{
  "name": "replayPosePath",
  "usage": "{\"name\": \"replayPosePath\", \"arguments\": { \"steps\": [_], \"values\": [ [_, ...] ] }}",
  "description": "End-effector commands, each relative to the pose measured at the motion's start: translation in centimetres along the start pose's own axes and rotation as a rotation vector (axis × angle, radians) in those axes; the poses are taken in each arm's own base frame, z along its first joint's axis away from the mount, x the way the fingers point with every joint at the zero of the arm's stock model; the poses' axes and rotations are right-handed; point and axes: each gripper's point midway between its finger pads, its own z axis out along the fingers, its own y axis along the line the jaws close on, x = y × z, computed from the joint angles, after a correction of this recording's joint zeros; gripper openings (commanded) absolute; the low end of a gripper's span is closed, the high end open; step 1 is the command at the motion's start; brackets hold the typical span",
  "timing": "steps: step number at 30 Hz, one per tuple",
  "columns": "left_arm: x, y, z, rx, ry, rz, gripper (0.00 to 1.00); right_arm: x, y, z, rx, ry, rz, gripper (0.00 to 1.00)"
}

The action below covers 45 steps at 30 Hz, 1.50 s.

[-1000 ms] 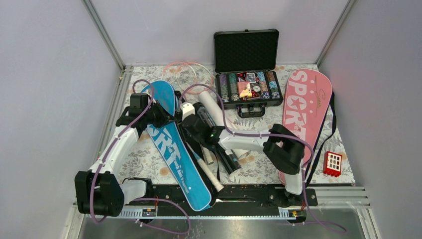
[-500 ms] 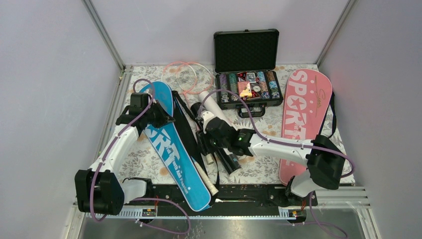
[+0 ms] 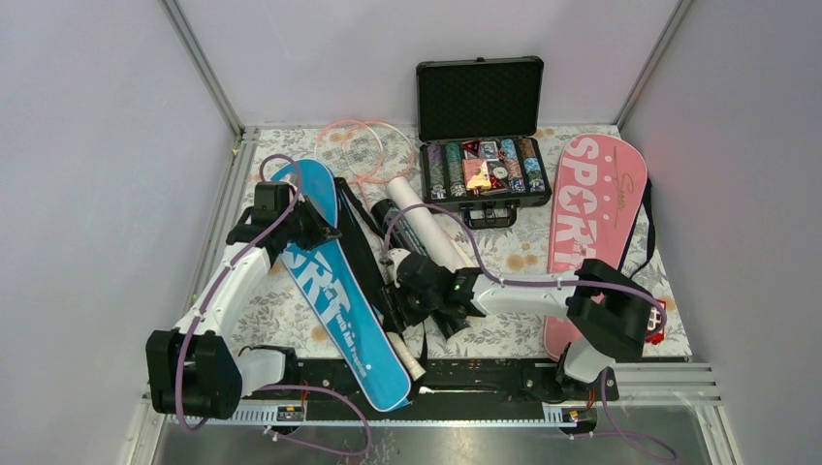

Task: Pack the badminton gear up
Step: Place the racket in the racket bag.

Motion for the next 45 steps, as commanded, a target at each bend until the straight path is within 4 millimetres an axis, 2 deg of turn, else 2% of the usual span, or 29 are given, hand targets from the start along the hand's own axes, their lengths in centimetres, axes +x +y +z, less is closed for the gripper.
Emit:
{"name": "replayPosePath", "arguments": {
  "steps": [1, 6, 9, 11, 12, 16, 23, 27, 31, 32, 36, 38, 41, 45],
  "values": [
    [-1.3, -1.1, -0.6, 0.045, -0.072, 0.019, 0.0, -0.1, 2.1, 1.3, -0.07, -0.013, 0.01, 0.58],
    [-1.2, -1.3, -0.7, 0.062, -0.075, 0.005, 0.0, 0.3, 0.8, 2.8, -0.007, -0.006, 0.039, 0.53],
    [-1.0, -1.4, -0.7, 0.07, -0.072, -0.01, 0.0, 0.1, 0.8, 3.0, -0.012, -0.029, 0.058, 0.32],
    [-1.0, -1.4, -0.8, 0.071, -0.075, -0.02, 0.0, -0.7, 1.6, 2.7, -0.043, -0.058, 0.063, 0.2],
    [-0.9, -1.4, -0.8, 0.071, -0.075, -0.024, 0.0, -1.1, 1.9, 2.6, -0.053, -0.074, 0.066, 0.15],
    [-0.6, -1.3, -1.1, 0.071, -0.079, -0.047, 0.0, -3.1, 2.8, 2.6, -0.082, -0.16, 0.1, 0.09],
    [-0.1, -1.1, -0.5, 0.086, -0.081, -0.126, 0.0, -6.5, 3.5, 3.8, -0.094, -0.281, 0.158, 0.07],
    [0.4, 0.0, 0.8, 0.07, -0.082, -0.173, 0.0, -6.5, 2.9, 4.8, -0.069, -0.286, 0.214, 0.08],
    [0.5, 0.6, 1.6, 0.055, -0.081, -0.197, 0.0, -6.5, 2.1, 4.5, -0.024, -0.298, 0.238, 0.11],
    [0.5, 0.7, 1.7, 0.052, -0.078, -0.196, 0.0, -6.5, 2.2, 4.4, -0.025, -0.295, 0.235, 0.15],
    [0.2, 1.5, 1.2, -0.024, -0.078, -0.172, 0.39, -5.9, 2.5, 4.1, -0.029, -0.253, 0.232, 0.35],
    [0.0, 2.7, 0.1, -0.116, -0.094, -0.158, 0.51, -5.5, 2.3, 3.3, -0.007, -0.231, 0.23, 0.45],
    [0.1, 4.7, -2.0, -0.246, -0.127, -0.167, 0.71, -4.9, 1.7, 1.6, 0.051, -0.196, 0.22, 0.54],
    [2.5, 7.0, -3.8, -0.348, -0.109, -0.22, 0.8, -3.8, 1.4, -0.3, 0.084, -0.151, 0.207, 0.63]
  ]
}}
